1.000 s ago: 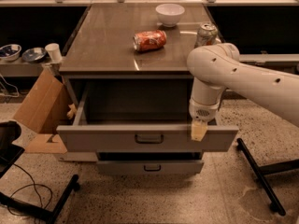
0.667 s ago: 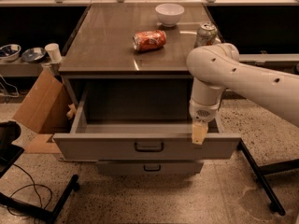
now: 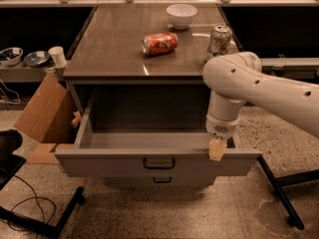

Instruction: Open top drawer

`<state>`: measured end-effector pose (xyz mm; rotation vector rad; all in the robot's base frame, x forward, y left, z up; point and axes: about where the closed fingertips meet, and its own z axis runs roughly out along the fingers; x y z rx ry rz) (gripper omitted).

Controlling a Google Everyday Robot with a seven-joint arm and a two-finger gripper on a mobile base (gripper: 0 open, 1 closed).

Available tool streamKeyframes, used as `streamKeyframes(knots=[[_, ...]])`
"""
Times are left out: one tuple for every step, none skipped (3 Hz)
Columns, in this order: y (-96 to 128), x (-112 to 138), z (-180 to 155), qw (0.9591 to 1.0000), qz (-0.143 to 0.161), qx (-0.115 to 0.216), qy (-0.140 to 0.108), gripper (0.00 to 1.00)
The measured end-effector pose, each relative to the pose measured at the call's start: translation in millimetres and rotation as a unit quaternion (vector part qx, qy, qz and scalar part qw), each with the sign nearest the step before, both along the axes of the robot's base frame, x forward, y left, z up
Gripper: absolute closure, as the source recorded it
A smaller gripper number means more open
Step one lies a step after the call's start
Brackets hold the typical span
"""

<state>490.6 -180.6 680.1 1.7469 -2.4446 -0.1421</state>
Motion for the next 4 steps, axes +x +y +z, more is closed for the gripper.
streamKeyframes(knots=[[-6.2,-12.4,1.0,0.9999,-0.009,-0.004,0.004,1.00],[-4.6,-11.4,0.2,0.9999,-0.009,-0.004,0.004,1.00],[-7.2,-19.3,0.2,0.9998,-0.015,-0.006,0.007,1.00],[-2.3,-31.0,2.9,0.9996,-0.024,-0.002,0.014,1.00]])
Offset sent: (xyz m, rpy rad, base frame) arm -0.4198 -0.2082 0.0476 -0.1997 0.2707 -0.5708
